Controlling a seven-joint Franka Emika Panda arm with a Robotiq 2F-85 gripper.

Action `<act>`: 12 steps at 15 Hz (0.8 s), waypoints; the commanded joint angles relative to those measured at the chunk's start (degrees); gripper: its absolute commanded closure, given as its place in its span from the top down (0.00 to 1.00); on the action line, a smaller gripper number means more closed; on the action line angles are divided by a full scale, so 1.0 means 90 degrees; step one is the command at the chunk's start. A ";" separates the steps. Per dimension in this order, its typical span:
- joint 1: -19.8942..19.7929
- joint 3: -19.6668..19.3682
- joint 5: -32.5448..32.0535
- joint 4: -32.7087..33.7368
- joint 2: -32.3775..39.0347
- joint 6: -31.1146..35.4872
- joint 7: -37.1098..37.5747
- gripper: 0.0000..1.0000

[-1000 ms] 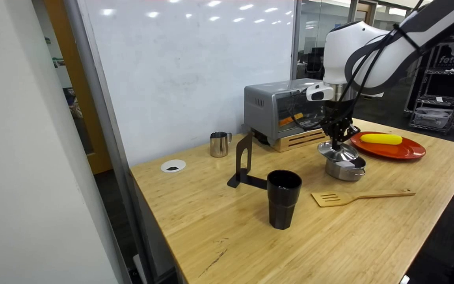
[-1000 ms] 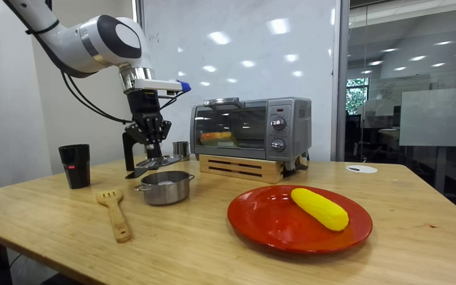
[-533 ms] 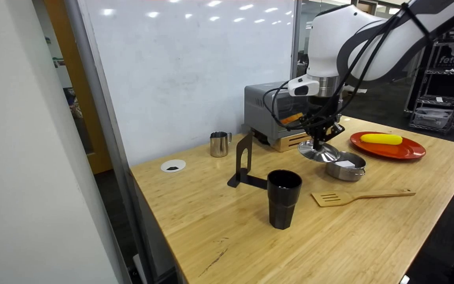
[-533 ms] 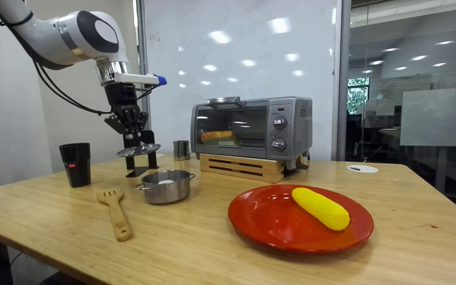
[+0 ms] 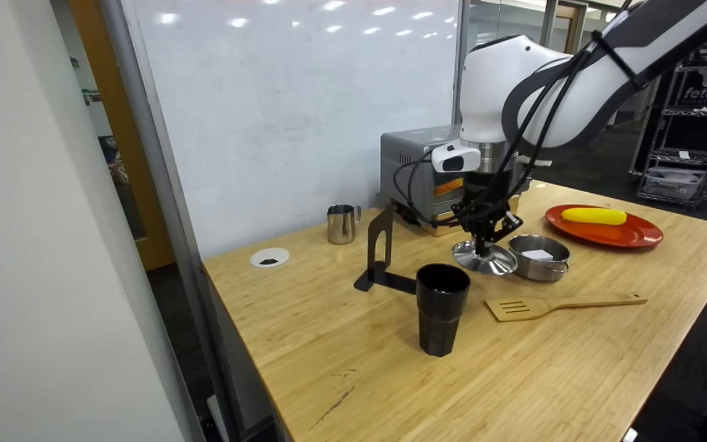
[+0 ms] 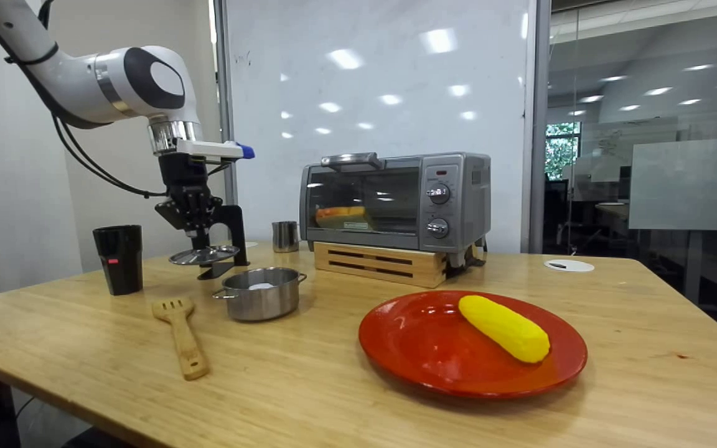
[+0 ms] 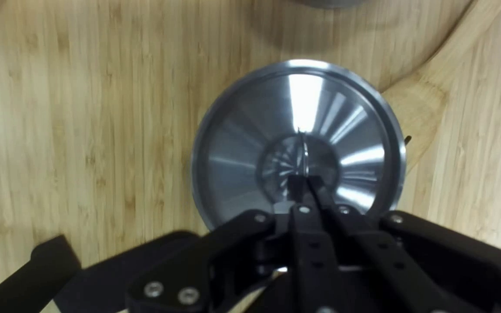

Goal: Take the white box out of the silver pot then close the pot

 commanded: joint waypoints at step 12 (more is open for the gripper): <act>-0.0415 -0.0095 0.0066 0.0452 0.0487 -0.0063 -0.0052 0.71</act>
